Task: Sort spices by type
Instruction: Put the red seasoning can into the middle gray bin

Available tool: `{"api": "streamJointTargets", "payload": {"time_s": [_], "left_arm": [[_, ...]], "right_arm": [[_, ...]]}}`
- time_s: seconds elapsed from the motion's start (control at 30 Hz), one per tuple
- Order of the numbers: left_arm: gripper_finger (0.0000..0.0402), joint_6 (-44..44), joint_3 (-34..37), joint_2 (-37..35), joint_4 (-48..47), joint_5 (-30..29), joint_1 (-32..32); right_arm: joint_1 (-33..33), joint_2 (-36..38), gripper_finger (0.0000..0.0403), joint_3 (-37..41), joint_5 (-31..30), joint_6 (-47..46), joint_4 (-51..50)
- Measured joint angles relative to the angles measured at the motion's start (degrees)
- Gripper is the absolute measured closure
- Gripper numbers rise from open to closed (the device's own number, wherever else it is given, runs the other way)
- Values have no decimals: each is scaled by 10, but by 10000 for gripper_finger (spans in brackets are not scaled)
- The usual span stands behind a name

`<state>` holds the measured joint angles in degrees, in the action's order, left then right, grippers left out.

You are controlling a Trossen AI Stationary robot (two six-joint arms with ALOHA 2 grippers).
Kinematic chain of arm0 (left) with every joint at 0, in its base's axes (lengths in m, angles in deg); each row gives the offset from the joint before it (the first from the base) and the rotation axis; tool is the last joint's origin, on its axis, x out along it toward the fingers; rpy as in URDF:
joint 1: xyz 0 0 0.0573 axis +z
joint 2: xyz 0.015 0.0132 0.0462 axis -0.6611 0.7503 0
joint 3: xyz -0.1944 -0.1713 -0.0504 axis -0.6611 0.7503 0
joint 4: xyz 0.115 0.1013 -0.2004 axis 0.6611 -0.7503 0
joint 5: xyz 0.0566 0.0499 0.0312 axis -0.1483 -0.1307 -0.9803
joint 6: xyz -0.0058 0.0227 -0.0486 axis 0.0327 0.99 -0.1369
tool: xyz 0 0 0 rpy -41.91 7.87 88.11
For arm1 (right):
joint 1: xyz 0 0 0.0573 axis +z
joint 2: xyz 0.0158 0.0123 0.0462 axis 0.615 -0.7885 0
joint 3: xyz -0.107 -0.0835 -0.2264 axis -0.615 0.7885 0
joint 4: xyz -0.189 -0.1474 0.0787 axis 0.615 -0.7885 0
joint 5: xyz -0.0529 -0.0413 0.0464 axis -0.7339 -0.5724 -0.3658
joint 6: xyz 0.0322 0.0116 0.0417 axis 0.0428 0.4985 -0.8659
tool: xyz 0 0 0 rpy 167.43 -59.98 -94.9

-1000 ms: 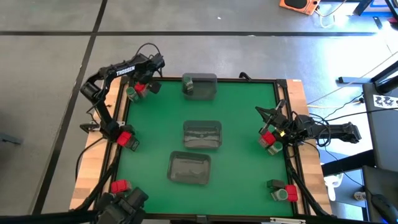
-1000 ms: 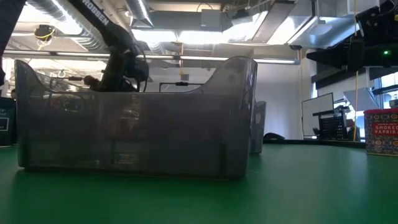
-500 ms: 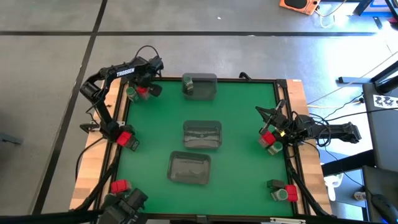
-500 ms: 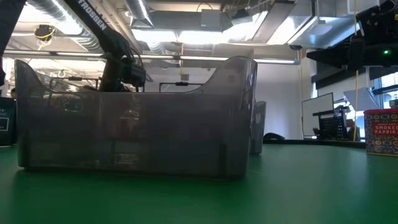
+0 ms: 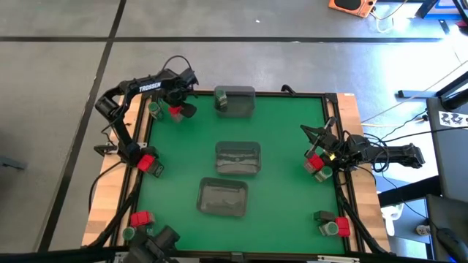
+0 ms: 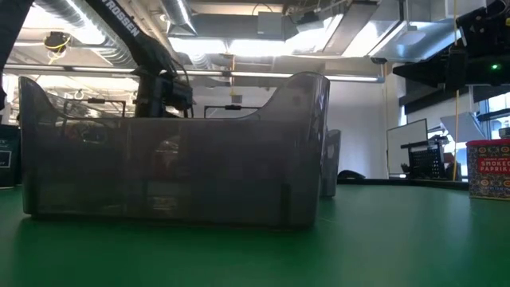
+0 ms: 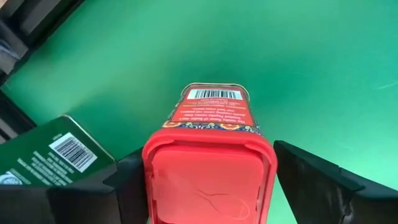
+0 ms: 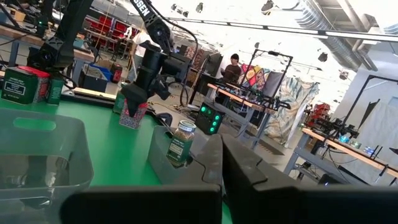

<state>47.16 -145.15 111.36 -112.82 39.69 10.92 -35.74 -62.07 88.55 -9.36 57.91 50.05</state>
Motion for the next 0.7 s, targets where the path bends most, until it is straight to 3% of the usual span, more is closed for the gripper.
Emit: {"api": "streamJointTargets", "payload": {"time_s": [0.2,0.5,0.7], "left_arm": [[118,1,0,0,3,0,-16],[195,2,0,0,24,-2,-28],[197,36,0,-1,42,-4,-49]], "right_arm": [[0,0,397,0,0,0,0],[0,0,397,0,0,0,0],[0,0,397,0,0,0,0]]}}
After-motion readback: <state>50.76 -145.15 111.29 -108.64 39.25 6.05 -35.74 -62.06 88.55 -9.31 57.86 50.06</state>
